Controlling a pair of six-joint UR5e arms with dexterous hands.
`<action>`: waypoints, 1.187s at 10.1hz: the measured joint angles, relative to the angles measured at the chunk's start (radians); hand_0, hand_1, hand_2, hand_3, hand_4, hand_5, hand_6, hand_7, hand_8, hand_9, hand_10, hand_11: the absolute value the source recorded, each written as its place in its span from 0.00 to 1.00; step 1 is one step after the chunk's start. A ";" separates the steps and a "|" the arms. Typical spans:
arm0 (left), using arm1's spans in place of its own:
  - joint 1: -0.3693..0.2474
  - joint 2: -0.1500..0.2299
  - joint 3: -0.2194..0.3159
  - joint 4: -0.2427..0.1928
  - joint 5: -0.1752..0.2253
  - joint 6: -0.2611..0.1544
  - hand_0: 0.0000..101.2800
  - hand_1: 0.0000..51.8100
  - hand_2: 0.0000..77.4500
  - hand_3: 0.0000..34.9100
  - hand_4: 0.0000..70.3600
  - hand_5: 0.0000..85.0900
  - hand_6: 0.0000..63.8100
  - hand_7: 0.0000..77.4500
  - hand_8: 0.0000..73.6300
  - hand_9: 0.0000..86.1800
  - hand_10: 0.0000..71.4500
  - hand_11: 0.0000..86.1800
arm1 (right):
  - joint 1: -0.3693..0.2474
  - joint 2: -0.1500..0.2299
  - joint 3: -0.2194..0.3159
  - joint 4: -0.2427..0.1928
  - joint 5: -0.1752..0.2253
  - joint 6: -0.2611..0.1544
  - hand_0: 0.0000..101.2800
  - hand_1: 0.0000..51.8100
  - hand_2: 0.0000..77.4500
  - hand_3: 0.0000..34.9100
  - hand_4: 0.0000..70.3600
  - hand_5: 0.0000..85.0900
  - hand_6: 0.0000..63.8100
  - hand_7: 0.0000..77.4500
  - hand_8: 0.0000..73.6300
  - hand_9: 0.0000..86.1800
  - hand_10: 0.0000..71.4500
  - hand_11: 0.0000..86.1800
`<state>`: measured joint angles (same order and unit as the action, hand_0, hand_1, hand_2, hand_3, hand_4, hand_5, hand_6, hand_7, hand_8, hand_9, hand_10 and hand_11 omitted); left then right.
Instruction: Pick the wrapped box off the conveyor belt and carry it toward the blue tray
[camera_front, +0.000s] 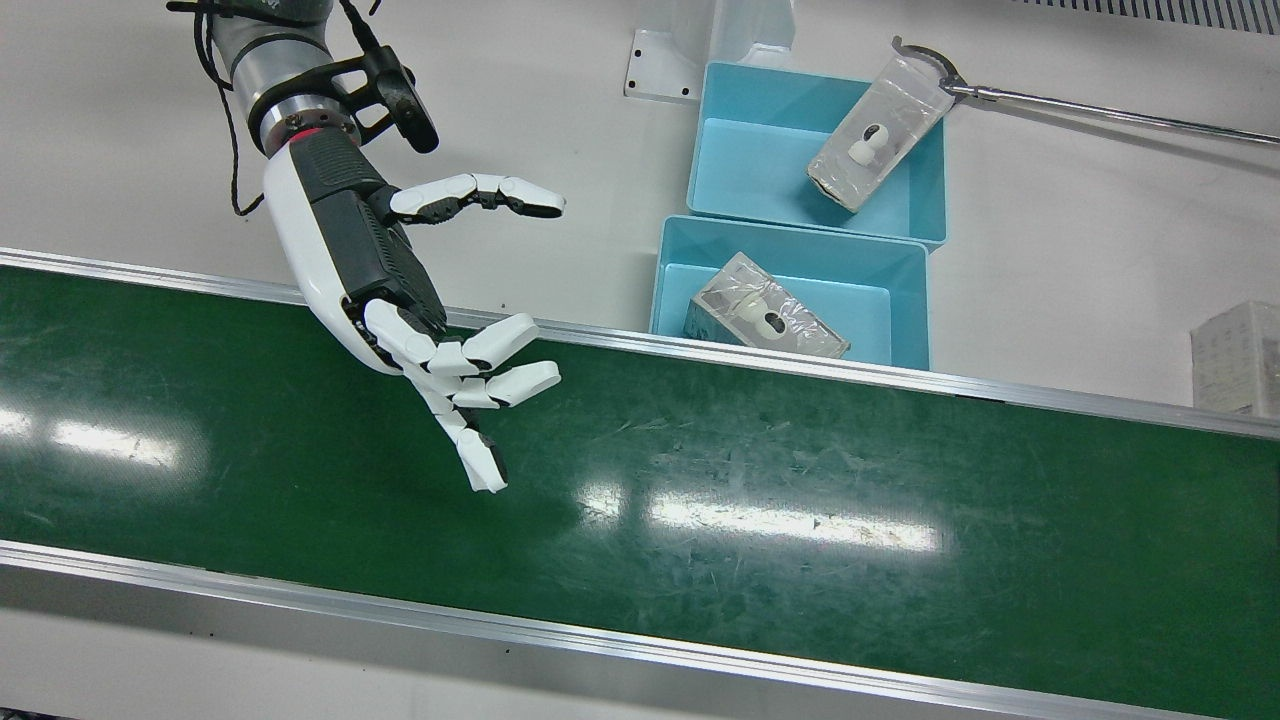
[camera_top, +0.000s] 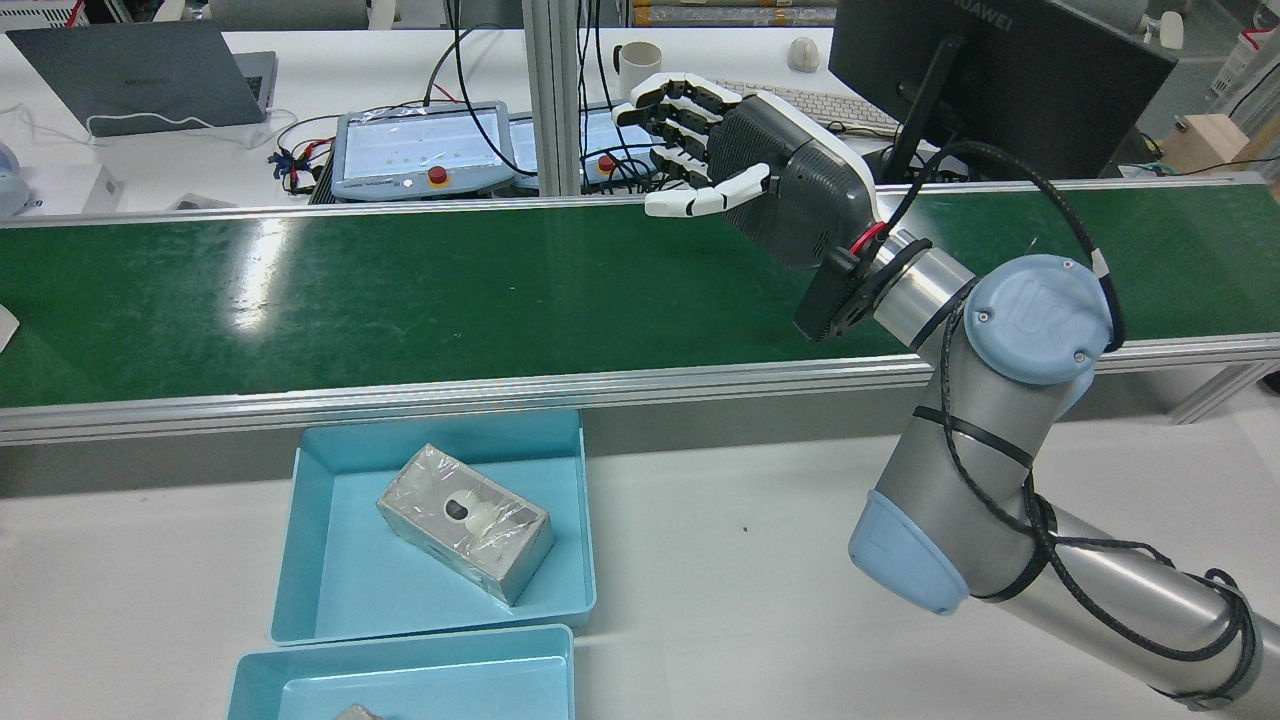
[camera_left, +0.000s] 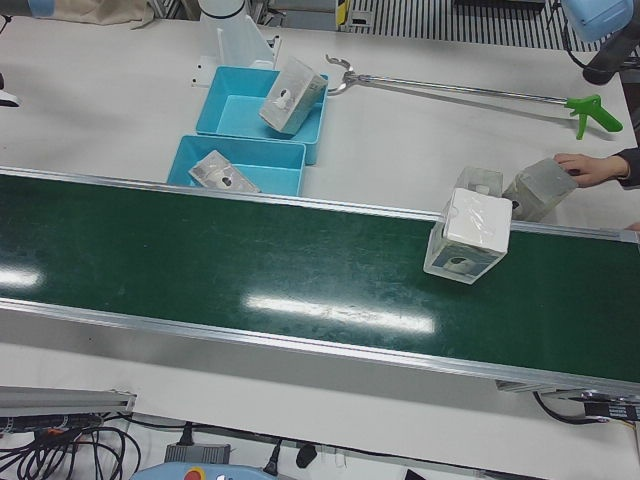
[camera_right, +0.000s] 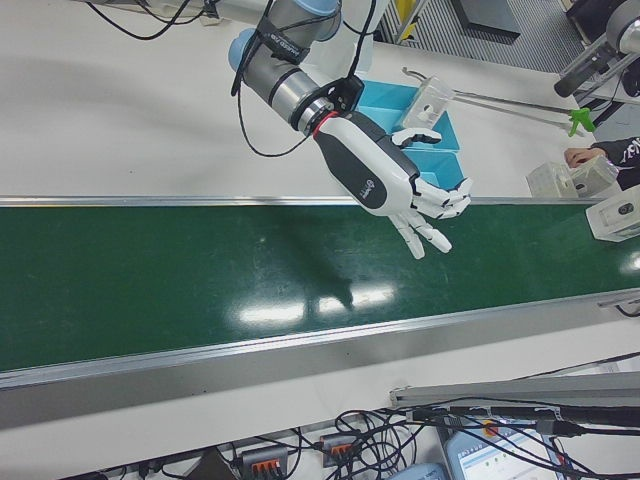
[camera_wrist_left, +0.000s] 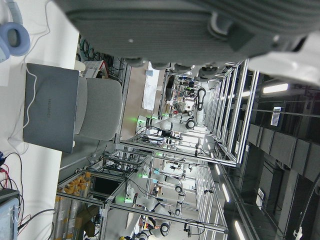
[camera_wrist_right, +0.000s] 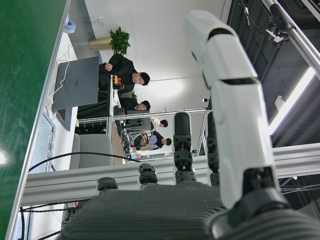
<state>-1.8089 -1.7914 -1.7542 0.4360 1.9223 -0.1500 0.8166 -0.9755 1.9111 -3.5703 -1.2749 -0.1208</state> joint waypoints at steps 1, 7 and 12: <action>0.000 0.000 0.000 0.000 0.000 0.000 0.00 0.00 0.01 0.00 0.00 0.01 0.00 0.00 0.00 0.00 0.00 0.00 | 0.001 0.000 0.000 0.000 0.000 0.001 0.52 0.40 0.29 0.53 0.26 0.46 0.15 0.41 0.02 0.09 0.00 0.01; 0.000 0.000 0.000 0.000 0.000 0.000 0.00 0.00 0.01 0.00 0.00 0.01 0.00 0.00 0.00 0.00 0.00 0.00 | -0.004 -0.001 -0.010 -0.001 0.002 -0.002 0.51 0.37 0.27 0.55 0.25 0.45 0.14 0.39 0.02 0.09 0.00 0.01; 0.000 0.000 0.000 0.000 0.000 0.000 0.00 0.00 0.01 0.00 0.00 0.01 0.00 0.00 0.00 0.00 0.00 0.00 | -0.008 0.000 -0.010 -0.001 0.003 -0.002 0.51 0.36 0.27 0.54 0.26 0.45 0.14 0.39 0.04 0.10 0.00 0.01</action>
<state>-1.8090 -1.7914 -1.7541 0.4359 1.9223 -0.1500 0.8085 -0.9751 1.9014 -3.5711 -1.2717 -0.1224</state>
